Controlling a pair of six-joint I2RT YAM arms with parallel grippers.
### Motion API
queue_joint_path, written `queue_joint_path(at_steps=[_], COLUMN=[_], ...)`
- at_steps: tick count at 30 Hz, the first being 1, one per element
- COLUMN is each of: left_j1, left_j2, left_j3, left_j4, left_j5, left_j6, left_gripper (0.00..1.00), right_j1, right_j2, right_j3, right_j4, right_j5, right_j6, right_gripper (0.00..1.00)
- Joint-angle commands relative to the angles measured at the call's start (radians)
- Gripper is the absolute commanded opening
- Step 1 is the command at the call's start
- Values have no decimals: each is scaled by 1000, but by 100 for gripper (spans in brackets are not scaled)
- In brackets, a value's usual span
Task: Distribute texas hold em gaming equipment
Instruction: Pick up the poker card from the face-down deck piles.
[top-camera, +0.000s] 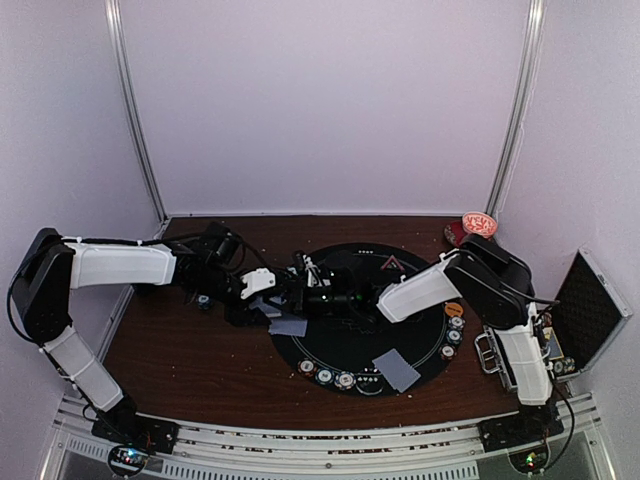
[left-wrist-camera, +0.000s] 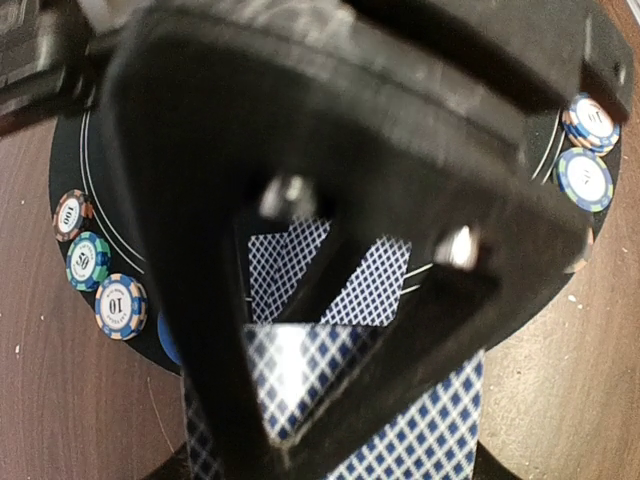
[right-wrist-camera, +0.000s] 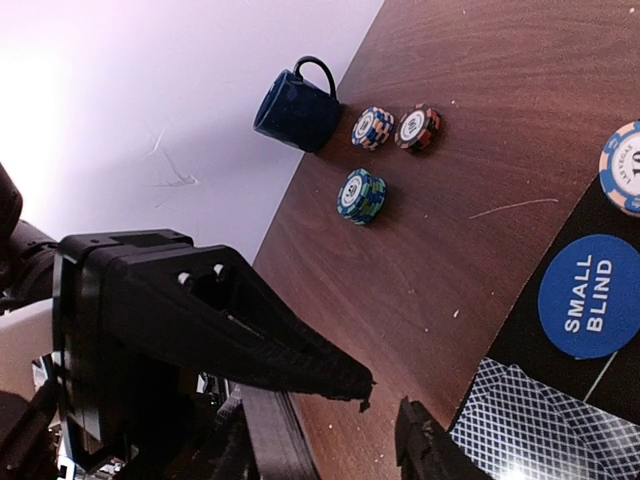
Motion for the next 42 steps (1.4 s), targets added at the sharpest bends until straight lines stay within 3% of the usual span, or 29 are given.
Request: queue_joint_path(at_steps=[1,10,21,28,31,33,36,42], left_j1=[0,0,0,0,1,1,1,1], left_j2=[-22,-15,-5,-6,-5,-6,-5,-6], left_j3=[11,13,15,14,14,15,14,14], left_j4=[26,26,26,26,27,26,26,26], left_j5=[20,17,12,10,12,12,11,12], left_j6=[8,9,9,8,7,7,7,9], left_gripper=[61,61,61,61,61,61,61,61], right_j1=[-42,-52,-35,-26,-18,-9,1,5], right_j2=[-44,-105,-185,-174,-156,-139,-122,-116], right_j3=[-74,-119,-173,-190,-173,-154,-135,-126], right_j4=[-53,-45,45,152,150,138,128,72], right_j5=[32,4,-55,-98,-110,-116,-117,-93], right_j6=[-6,-11,35,90,92,90,85,58], right_gripper=[41,30,0,0,11,12,11,0])
